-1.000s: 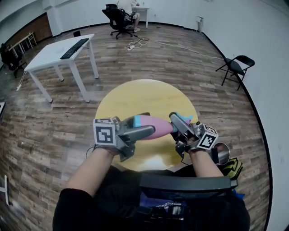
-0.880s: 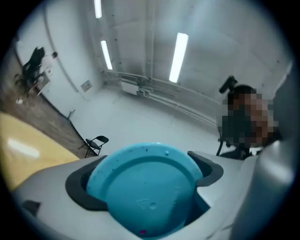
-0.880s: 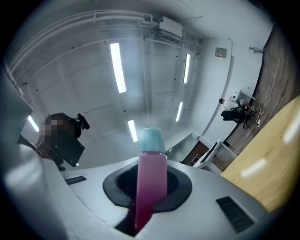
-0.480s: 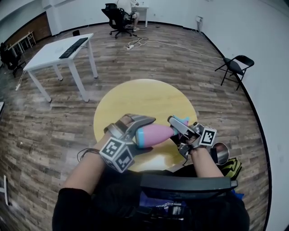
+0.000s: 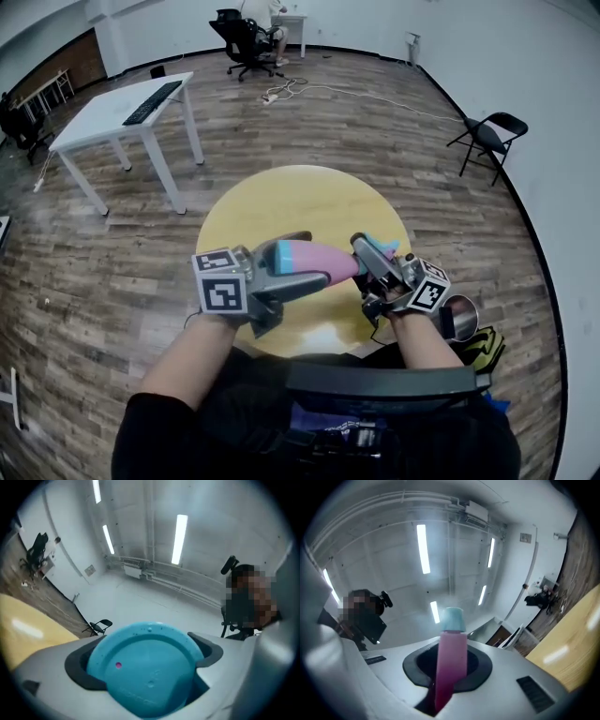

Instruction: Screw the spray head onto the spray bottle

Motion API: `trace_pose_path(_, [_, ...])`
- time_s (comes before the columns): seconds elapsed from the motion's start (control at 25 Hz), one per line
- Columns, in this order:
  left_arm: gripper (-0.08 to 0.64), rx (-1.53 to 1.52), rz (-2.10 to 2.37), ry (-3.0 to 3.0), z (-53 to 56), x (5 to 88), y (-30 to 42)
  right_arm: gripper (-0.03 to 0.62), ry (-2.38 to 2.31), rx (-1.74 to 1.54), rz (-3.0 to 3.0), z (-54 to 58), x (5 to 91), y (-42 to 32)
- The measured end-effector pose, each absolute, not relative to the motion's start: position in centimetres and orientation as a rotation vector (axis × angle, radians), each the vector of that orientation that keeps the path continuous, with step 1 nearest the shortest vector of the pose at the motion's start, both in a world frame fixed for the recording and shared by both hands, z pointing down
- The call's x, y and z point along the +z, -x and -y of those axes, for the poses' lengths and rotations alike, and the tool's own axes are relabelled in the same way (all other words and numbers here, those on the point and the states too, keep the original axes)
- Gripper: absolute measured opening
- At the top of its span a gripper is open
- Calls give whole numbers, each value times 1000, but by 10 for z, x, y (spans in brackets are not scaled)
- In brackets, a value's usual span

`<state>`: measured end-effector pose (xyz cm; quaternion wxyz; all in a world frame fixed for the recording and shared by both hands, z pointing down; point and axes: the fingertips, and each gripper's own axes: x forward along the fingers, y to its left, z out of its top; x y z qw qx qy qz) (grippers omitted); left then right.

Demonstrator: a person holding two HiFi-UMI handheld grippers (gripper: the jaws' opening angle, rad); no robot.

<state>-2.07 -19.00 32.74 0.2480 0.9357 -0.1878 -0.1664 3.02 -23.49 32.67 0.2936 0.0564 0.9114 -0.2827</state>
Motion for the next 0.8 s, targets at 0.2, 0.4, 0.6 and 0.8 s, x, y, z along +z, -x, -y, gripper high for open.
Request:
trace_pose_path(0.2, [541, 400, 663, -3254, 159, 357, -10, 46, -287, -1027, -2317, 237, 341, -31])
trace_pose_path(0.4, [543, 1575, 978, -3536, 166, 404, 2, 46, -284, -1175, -2343, 238, 357, -25])
trace_pose_path(0.6, [551, 287, 1003, -3240, 178, 343, 44, 41, -184, -967, -2239, 247, 332, -44])
trace_pose_path(0.8, [554, -534, 499, -2549, 184, 326, 48, 40, -129, -750, -2352, 233, 319, -42])
